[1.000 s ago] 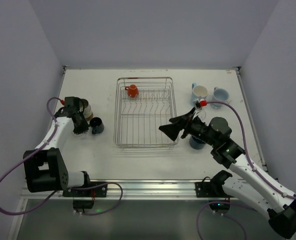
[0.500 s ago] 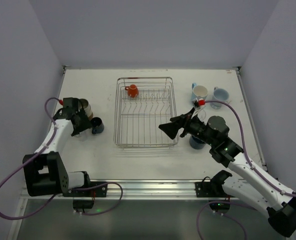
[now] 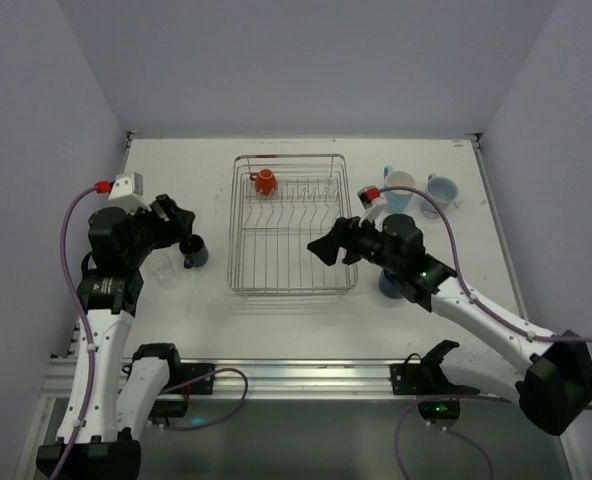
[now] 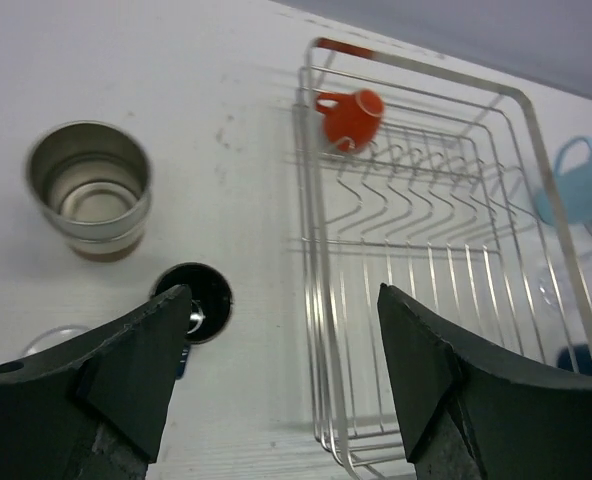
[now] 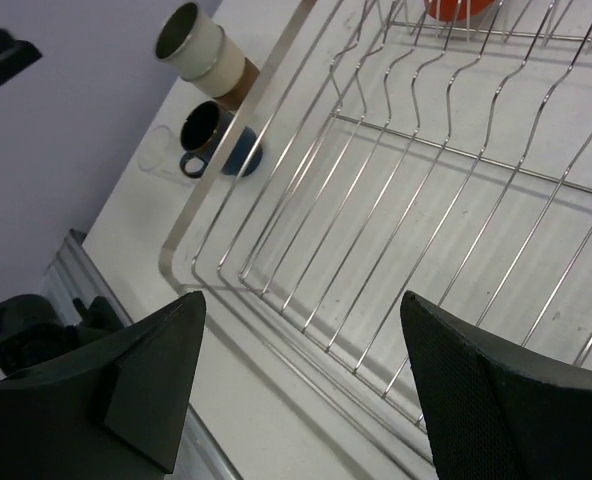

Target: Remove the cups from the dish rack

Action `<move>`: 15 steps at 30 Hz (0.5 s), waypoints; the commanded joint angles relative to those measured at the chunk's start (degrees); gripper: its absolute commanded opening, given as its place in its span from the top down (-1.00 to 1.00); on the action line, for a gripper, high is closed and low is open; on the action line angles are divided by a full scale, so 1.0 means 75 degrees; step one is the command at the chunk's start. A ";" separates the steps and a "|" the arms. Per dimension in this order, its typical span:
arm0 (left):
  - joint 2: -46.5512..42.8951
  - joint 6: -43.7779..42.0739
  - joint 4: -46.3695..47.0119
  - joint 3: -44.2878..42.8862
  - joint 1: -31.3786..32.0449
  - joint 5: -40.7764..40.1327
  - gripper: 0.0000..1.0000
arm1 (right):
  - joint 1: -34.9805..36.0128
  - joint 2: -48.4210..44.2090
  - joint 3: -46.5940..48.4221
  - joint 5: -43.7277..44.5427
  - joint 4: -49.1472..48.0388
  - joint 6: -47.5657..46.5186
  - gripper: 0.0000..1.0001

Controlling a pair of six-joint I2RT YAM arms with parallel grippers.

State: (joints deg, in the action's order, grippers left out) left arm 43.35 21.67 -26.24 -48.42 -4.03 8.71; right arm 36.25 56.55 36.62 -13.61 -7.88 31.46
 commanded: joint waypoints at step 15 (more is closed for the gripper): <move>-0.0835 -0.0463 0.1354 0.1030 0.2070 0.0833 -0.58 | 0.0100 0.7160 0.7476 0.1614 0.3049 -0.1300 -0.49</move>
State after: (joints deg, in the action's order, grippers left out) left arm 38.02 20.08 -18.94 -42.00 8.58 17.96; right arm 36.86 104.18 83.24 -4.80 4.91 25.93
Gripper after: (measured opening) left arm 0.791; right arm 0.754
